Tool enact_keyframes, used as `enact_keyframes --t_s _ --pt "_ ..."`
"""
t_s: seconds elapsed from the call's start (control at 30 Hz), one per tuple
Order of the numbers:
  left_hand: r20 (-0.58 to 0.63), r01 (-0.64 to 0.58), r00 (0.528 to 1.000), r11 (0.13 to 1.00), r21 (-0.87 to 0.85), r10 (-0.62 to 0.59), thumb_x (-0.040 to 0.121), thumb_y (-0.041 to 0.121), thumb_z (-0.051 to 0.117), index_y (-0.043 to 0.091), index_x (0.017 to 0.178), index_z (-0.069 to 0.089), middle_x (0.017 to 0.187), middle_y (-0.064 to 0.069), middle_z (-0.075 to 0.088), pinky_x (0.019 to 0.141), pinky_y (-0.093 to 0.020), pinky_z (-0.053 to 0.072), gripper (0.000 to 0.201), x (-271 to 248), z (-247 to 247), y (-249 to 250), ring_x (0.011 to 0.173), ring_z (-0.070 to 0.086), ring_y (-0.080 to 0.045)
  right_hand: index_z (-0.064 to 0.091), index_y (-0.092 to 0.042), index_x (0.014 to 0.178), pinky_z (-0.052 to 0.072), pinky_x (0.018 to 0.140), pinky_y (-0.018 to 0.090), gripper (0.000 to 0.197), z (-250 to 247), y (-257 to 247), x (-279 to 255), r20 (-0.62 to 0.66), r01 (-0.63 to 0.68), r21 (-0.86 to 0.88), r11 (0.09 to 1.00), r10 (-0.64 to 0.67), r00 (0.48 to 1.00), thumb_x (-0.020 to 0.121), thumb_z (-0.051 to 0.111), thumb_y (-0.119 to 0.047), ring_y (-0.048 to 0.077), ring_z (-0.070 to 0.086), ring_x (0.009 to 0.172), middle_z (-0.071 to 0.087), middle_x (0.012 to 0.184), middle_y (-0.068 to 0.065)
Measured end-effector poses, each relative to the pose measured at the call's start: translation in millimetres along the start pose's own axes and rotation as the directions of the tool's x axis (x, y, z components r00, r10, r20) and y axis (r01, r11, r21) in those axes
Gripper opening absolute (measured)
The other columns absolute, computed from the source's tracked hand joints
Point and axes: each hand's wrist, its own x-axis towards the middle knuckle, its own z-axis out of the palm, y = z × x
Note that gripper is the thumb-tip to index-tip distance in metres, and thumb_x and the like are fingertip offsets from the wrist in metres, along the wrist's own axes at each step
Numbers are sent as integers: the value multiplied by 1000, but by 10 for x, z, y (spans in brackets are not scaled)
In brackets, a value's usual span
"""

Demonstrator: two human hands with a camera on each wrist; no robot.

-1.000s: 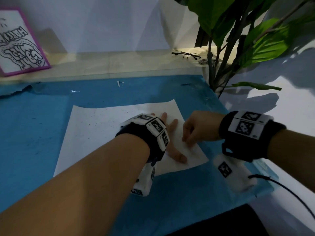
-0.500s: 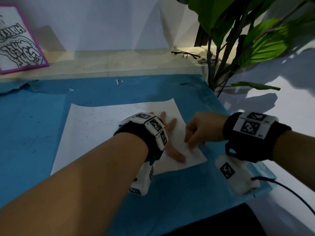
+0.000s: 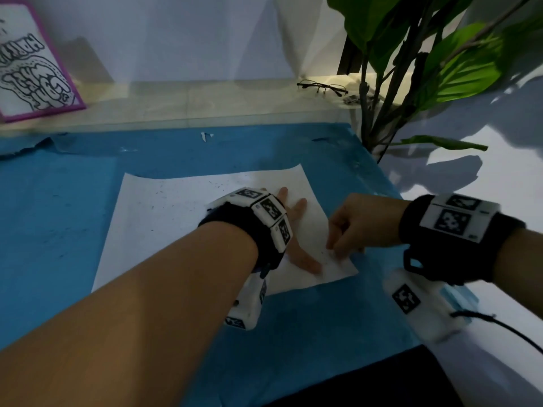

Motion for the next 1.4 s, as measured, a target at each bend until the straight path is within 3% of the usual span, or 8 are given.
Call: enact_keyframes --t_s 0.1,0.23,0.37,0.53,0.67,1.03,1.27,1.4 --pt "-12 17 1000 1000 16 -17 47 85 66 47 137 -29 156 4 -25 107 -67 19 137 11 33 7 145 1 -40 71 -23 71 47 58 18 10 36 -11 -64 124 12 -14 1000 -10 992 71 78 -16 9 59 63 73 88 8" --pt "15 7 1000 1000 0 -7 40 94 58 44 142 -24 156 2 -25 107 -66 20 141 -3 -3 14 144 0 -41 72 -25 74 46 54 14 8 -106 -2 -12 -56 -2 -24 1000 1 998 71 79 -22 2 55 51 74 83 1" --pt "17 11 1000 1000 24 -11 49 87 63 44 139 -29 155 2 -26 106 -68 21 136 -5 24 18 144 0 -42 73 -20 72 47 56 18 8 44 -8 -29 54 -4 50 999 2 999 68 80 -19 7 56 52 72 75 5" --pt "89 -8 996 995 -95 17 35 99 48 43 143 -24 155 3 -27 112 -62 12 141 -116 -117 34 145 -6 -39 73 -17 70 48 53 19 6 -156 38 16 -83 -21 13 1000 22 996 72 78 -20 7 57 53 69 66 -3" --pt "71 -5 997 996 -94 12 36 99 48 43 143 -24 155 3 -27 112 -60 9 140 -142 -119 27 145 -9 -38 72 -20 66 47 55 18 8 -77 2 61 -14 -27 37 999 28 1000 70 79 -21 1 54 44 65 56 -7" --pt "61 -12 998 998 -64 16 45 93 57 45 140 -28 155 1 -28 110 -63 12 136 -92 -52 26 144 -8 -40 74 -18 71 46 52 20 6 -194 -55 231 -144 -40 -27 999 36 989 70 79 -20 6 54 48 64 57 -5" --pt "40 -18 999 996 -86 22 40 97 52 44 139 -29 155 1 -28 110 -62 10 139 -66 -45 27 144 -9 -42 72 -20 66 46 51 20 9 -207 -81 323 -171 -9 -32 999 4 985 71 79 -20 8 55 53 71 75 3" --pt "27 -22 999 998 -60 23 36 97 54 47 138 -29 155 -2 -27 109 -65 8 141 -2 -1 38 142 -10 -44 72 -18 72 46 51 17 7 -180 -137 361 -151 33 -34 999 -38 988 71 79 -21 0 54 44 66 58 -10"
